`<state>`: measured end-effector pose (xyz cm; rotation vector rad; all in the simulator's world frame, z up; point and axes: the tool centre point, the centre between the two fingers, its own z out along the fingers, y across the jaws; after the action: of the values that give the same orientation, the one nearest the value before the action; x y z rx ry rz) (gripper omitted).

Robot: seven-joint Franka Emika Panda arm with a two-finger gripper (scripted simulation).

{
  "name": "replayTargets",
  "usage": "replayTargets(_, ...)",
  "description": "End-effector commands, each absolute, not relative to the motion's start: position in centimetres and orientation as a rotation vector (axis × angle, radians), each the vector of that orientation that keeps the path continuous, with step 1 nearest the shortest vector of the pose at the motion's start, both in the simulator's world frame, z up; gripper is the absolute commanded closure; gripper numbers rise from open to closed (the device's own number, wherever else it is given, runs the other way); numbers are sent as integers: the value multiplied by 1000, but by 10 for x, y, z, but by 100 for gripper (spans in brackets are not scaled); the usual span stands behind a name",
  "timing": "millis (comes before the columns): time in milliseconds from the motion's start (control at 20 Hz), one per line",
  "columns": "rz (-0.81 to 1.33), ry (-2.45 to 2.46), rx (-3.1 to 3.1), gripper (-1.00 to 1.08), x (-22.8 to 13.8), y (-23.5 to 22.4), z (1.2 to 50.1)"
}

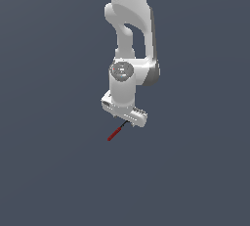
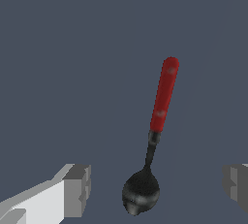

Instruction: Pick up the object and move it to a goal position.

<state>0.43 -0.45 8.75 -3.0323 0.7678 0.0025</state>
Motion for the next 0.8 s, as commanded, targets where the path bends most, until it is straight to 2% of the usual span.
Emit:
replayTargets(0, 2, 852, -3014, -92, 4, -7, 79)
replayTargets(750, 1, 1013, -2974, -92, 2, -12, 60)
